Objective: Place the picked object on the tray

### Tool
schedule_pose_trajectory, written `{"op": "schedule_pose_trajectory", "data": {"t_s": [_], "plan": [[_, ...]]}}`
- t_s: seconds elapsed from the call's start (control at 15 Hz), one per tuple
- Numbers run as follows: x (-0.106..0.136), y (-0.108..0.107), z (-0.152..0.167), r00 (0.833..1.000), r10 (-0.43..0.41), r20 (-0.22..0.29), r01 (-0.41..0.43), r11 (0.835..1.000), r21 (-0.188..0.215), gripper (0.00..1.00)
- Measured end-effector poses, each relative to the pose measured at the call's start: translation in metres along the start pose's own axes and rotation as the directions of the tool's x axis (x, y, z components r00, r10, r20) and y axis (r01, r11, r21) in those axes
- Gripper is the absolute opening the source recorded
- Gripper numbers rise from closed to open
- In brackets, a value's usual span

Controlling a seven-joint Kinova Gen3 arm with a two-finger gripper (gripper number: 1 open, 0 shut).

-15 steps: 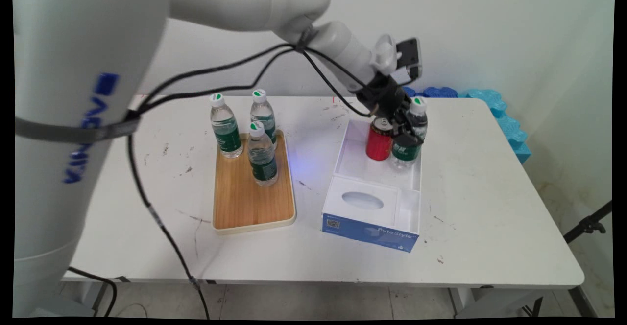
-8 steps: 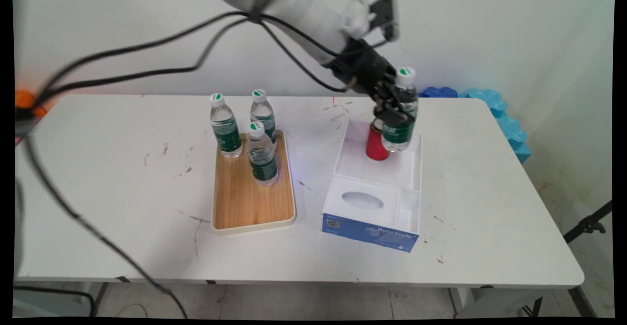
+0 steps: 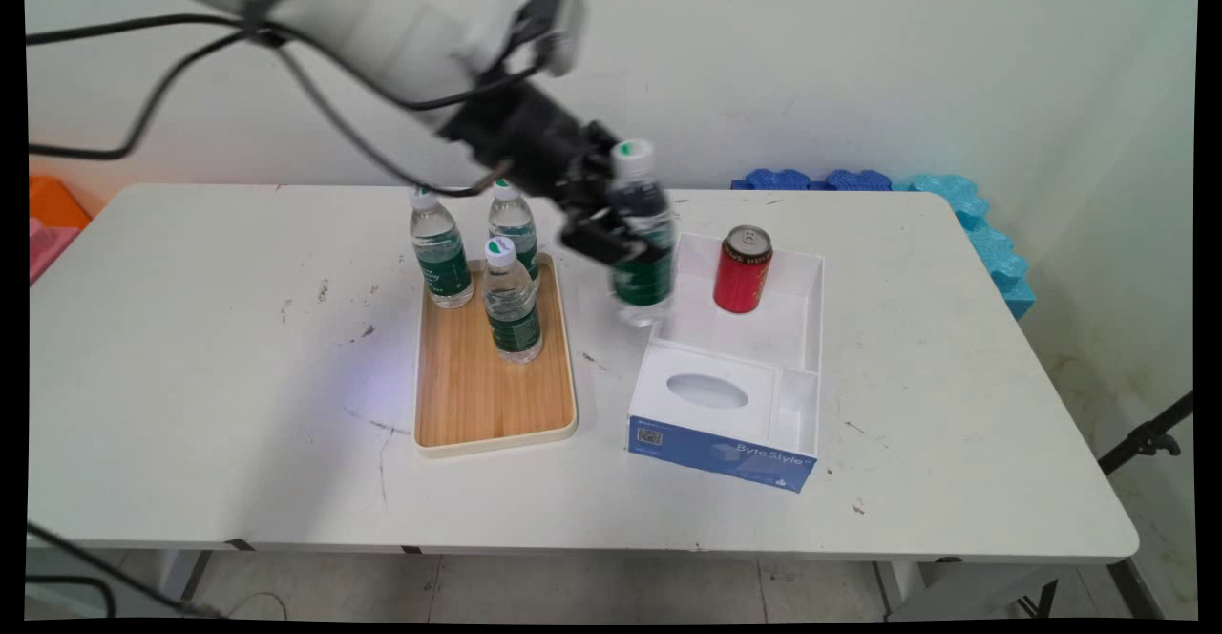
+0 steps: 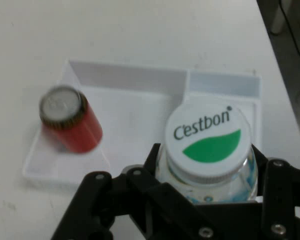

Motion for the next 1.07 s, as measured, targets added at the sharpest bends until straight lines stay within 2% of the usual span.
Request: {"op": "schedule_pose_trajectory", "data": {"t_s": [0.2, 0.53, 1.07], "plan": [[-0.030, 0.015, -0.028, 1.000, -0.017, 0.018, 0.017, 1.000, -0.001, 0.00], [-0.085, 0.034, -0.069, 0.998, -0.040, 0.058, 0.039, 0.999, 0.025, 0.00], [-0.155, 0.040, -0.094, 0.992, -0.066, 0.104, 0.054, 0.992, 0.115, 0.00]]}}
